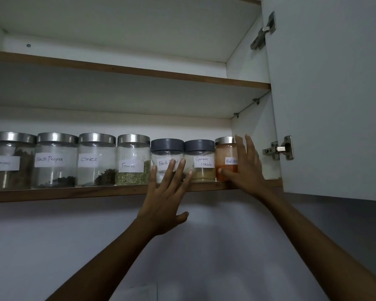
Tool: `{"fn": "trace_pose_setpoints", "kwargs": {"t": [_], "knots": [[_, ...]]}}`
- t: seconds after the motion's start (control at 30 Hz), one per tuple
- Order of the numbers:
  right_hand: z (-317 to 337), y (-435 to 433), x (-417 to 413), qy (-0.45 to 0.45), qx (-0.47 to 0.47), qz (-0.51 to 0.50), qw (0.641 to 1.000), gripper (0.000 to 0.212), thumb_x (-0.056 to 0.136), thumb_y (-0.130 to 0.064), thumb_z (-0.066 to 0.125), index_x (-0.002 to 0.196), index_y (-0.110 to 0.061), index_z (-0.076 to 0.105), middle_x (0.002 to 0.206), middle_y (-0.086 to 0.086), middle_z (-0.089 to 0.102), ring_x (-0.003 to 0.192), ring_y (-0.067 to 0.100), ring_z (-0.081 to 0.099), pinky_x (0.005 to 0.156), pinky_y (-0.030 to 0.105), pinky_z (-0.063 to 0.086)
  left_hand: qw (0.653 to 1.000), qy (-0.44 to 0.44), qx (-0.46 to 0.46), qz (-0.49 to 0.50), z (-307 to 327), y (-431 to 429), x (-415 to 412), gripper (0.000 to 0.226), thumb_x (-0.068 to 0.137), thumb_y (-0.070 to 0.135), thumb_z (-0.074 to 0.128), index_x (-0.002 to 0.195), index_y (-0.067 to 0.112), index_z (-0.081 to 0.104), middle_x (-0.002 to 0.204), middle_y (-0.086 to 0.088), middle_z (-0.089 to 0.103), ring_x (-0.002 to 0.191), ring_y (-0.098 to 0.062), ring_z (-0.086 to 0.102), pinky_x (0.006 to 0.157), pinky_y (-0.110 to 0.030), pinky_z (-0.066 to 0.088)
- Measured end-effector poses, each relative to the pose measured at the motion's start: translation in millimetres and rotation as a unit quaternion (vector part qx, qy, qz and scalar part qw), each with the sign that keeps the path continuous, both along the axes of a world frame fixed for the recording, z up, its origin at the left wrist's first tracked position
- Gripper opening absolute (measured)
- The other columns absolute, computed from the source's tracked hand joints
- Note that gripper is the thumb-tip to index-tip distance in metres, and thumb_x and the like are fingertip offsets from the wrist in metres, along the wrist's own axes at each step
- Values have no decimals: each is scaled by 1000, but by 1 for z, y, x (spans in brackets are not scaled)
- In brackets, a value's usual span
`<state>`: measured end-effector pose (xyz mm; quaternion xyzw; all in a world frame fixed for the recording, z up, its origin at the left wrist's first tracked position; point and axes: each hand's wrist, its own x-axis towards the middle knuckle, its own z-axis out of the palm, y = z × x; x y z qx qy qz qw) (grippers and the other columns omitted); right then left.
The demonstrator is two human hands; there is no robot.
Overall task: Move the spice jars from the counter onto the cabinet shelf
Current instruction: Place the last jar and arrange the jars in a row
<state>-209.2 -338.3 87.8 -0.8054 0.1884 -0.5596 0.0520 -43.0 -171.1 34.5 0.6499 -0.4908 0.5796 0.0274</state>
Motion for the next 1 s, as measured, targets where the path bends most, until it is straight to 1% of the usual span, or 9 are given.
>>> {"fn": "trace_pose_setpoints", "kwargs": {"t": [0.1,0.17,0.27,0.33,0.43,0.57,0.7,0.87,1.0], "knots": [[-9,13,6,9,-84,-79,993,92,81,-42,63,149,-25,3,157,1,-7,144,25,-4,112,57,4,1000,-10,11,-21,1,14,0,92,75,57,43,149,14,12,156,-17,5,144,-34,5,107,-61,12],[-13,23,10,14,-145,-100,984,84,81,-48,58,148,-24,12,157,4,5,143,27,5,110,59,6,999,-20,6,-35,1,33,3,77,78,47,40,147,18,23,157,-14,11,144,-33,8,109,-60,11],[-15,42,20,22,-198,-118,973,71,77,-51,45,139,-21,28,149,12,29,134,33,30,105,62,19,999,-31,3,-41,2,73,15,58,79,36,40,135,22,44,151,-9,31,142,-30,19,110,-59,15],[-15,61,29,27,-205,-114,972,66,78,-49,41,136,-19,34,145,14,35,130,34,35,104,60,22,998,-33,0,-45,6,102,28,46,80,31,43,123,21,55,137,-7,50,137,-28,30,111,-57,17],[-14,97,48,30,-236,-110,965,58,81,-47,42,131,-18,42,139,16,42,125,34,41,102,58,28,999,-31,-14,-37,8,149,46,35,81,27,45,109,20,65,122,-4,61,129,-26,41,111,-51,22],[-13,158,78,29,-267,-96,958,49,79,-41,44,121,-16,52,130,18,50,117,35,48,99,53,33,1000,-18,2,-15,5,211,72,35,82,27,43,106,21,67,120,0,61,126,-25,45,111,-47,22],[-13,214,113,10,-277,-87,957,39,74,-30,56,109,-13,60,126,18,52,111,36,52,95,50,34,1000,-20,13,-15,7,264,97,33,79,24,46,106,20,65,122,-2,60,124,-25,46,109,-45,23],[-19,278,164,11,-287,-56,956,34,75,-28,54,105,-14,61,123,14,55,106,34,54,92,47,35,1000,12,0,17,7,335,130,33,78,26,48,106,21,64,130,-5,54,124,-24,43,108,-43,24],[-25,320,205,27,-287,-35,957,36,69,-21,71,103,-13,63,121,15,56,103,35,56,91,49,37,997,56,-48,31,6,380,158,36,78,28,47,110,20,61,132,-7,52,123,-25,45,107,-45,27]]}}
